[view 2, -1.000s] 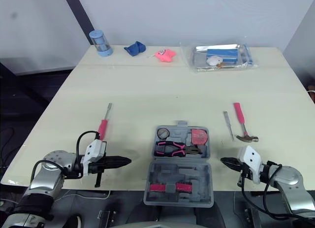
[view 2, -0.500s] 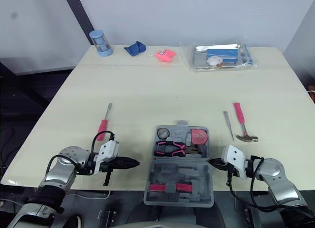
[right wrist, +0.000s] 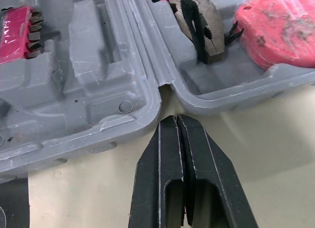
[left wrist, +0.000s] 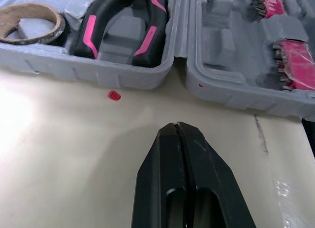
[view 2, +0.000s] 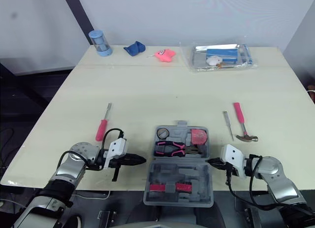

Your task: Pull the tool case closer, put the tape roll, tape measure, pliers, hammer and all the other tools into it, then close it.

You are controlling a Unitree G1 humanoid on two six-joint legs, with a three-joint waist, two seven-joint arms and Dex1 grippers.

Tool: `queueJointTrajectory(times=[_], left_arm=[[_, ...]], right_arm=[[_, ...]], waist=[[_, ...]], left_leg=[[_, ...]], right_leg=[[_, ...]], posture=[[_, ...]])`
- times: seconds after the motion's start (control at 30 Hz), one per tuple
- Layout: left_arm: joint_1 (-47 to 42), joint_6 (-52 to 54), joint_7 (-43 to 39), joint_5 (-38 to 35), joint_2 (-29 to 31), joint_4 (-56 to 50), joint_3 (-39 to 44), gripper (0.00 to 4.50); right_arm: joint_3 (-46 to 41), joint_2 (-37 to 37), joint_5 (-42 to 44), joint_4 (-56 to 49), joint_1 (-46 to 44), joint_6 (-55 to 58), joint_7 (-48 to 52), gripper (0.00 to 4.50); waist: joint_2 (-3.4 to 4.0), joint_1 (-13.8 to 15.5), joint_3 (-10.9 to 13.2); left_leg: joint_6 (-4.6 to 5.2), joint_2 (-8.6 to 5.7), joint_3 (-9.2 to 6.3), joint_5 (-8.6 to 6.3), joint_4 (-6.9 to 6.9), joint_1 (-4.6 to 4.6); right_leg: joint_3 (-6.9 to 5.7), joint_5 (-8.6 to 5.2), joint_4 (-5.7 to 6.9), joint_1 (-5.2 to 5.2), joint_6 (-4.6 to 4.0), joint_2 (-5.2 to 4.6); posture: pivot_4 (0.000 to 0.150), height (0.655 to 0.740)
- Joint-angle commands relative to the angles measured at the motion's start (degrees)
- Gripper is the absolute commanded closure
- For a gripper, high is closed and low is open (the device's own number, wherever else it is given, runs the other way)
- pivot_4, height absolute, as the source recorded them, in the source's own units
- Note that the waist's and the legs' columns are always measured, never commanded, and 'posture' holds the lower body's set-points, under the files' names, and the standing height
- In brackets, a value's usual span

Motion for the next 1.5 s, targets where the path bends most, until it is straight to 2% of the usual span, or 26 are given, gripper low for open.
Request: queueJointTrajectory(times=[0.03, 0.53, 1.5], left_arm=[[-0.5, 0.0, 0.4, 0.1, -0.4, -0.4, -0.5, 4.5], [-2.1, -0.6, -0.2, 0.6, -3.1, 1.4, -2.9, 4.5], [-4.2, -0.7, 2.5, 1.1, -6.2, 4.0, -2.1, 4.5]], right_arm=[[0.0, -0.6, 0.1, -2.1, -0.2, -0.3, 0.0, 4.48], [0.1, -0.2, -0.3, -2.4, -0.3, -0.3, -0.2, 4.48], [0.4, 2.0, 0.0, -1.3, -2.5, 0.1, -1.6, 4.48]], waist=[[0.0, 0.0, 0.0], [0.0, 0.0, 0.0], [0.0, 0.0, 0.0]], left_leg=[[0.0, 0.0, 0.0, 0.0, 0.0, 0.0], [0.0, -0.01, -0.02, 0.0, 0.01, 0.0], [0.0, -0.03, -0.06, 0.0, 0.04, -0.02]], right_leg=[[0.0, 0.0, 0.0, 0.0, 0.0, 0.0], [-0.01, 0.0, 0.02, 0.0, 0.0, 0.0], [-0.04, 0.0, 0.05, 0.0, 0.0, 0.0]], posture=[[0.15, 0.74], [0.15, 0.74], [0.15, 0.74]])
